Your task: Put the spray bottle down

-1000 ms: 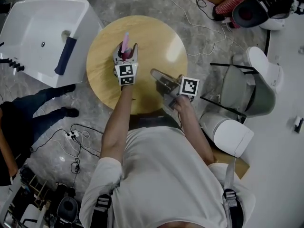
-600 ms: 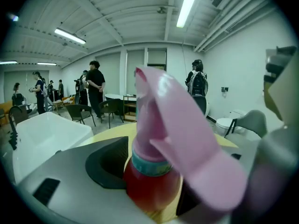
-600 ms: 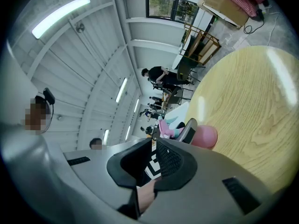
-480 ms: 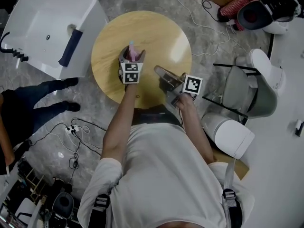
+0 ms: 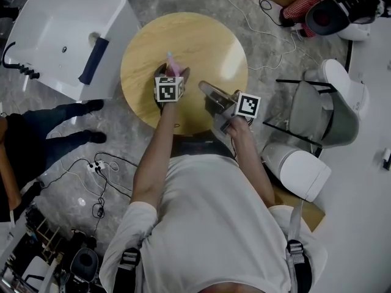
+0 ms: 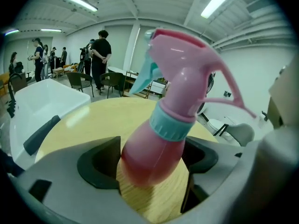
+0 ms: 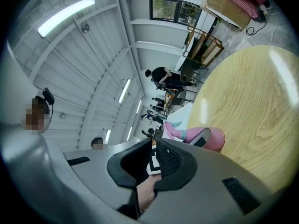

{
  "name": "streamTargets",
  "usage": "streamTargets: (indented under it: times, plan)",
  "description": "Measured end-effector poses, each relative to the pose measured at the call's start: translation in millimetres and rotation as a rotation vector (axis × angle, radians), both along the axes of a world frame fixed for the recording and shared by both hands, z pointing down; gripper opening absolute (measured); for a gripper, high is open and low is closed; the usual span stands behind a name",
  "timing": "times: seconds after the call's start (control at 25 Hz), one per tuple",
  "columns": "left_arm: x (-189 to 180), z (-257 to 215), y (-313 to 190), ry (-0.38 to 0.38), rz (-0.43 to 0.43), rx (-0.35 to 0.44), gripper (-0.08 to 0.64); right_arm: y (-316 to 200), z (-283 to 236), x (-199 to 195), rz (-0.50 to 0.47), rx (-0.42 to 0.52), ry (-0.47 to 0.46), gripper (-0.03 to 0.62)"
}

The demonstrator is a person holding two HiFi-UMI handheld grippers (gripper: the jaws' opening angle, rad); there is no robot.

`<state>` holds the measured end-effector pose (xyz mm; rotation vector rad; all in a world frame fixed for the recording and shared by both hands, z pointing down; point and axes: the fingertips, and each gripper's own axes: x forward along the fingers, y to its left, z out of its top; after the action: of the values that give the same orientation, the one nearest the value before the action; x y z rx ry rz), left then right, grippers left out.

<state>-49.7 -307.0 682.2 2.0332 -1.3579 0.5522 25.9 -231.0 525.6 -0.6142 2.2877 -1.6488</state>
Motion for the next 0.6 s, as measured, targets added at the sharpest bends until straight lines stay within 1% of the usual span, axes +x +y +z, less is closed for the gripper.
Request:
streamTargets:
  times: [0.16, 0.32, 0.44, 0.6]
  plan:
    - [-2.5, -1.0, 9.6, 0.007, 0.008, -0.011, 0.374, 4.3, 1.0, -3.8, 0.007, 0.000, 0.004, 0.023]
    - [-4.3, -0.7, 19.0, -0.011, 0.042, -0.028, 0.374, 5.8, -1.8, -7.0, 0.008, 0.009, 0.012, 0.023]
    - [-6.8, -2.1, 27.3, -0.011, 0.051, -0.036, 0.374, 7.3, -1.8, -4.4, 0.020, 0.008, 0.019, 0.023]
    - [-15.1, -8.7, 38.3, -0.013, 0.064, -0.034, 0.374, 10.5, -2.4, -9.0, 0.029, 0.015, 0.032, 0.023]
